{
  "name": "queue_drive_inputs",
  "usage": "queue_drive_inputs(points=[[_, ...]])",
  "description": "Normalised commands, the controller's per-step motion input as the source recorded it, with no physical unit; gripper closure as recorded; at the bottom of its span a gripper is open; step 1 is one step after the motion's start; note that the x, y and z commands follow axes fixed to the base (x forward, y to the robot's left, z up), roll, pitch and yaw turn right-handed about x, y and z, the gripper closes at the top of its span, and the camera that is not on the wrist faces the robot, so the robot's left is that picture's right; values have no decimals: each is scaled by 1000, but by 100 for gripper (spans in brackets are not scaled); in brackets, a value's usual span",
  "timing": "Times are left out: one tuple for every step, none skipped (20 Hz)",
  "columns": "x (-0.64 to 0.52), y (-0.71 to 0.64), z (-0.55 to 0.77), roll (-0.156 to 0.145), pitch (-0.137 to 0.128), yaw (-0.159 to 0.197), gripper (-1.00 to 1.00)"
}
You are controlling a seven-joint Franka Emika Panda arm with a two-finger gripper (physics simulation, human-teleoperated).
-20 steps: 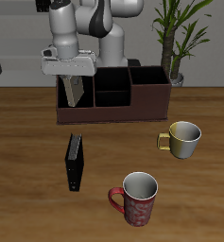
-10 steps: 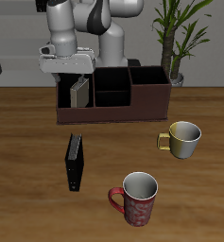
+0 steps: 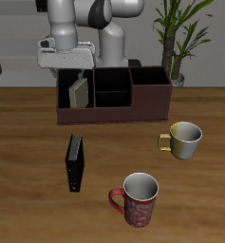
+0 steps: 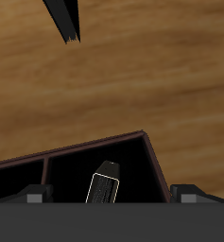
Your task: Place the yellow book into the back desk caddy's left compartment and place the black book into the back desk caddy's right compartment
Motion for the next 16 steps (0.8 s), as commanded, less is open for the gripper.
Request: queue_drive_inputs(points=[[428, -10, 332, -42, 31, -38, -100], [350, 123, 390, -61, -31, 57, -100], [100, -96, -21, 0, 0, 0, -100], [366, 180, 352, -6, -28, 80, -100], [388, 106, 364, -63, -27, 30, -100], [477, 82, 339, -32, 17, 36, -100], [441, 100, 271, -51, 45, -16, -100], [0, 0, 0, 0, 0, 0, -100], [929, 346, 480, -45, 58, 199, -100], [0, 0, 0, 0, 0, 0, -100], [982, 452, 697, -88, 9, 207, -100], [499, 356, 538, -43, -56, 224, -100], [478, 333, 385, -27, 24, 192, -100], [473, 334, 370, -13, 2, 197, -100], [570, 325, 306, -57, 26, 199, -100], [531, 294, 282, 44, 104, 183, -100]])
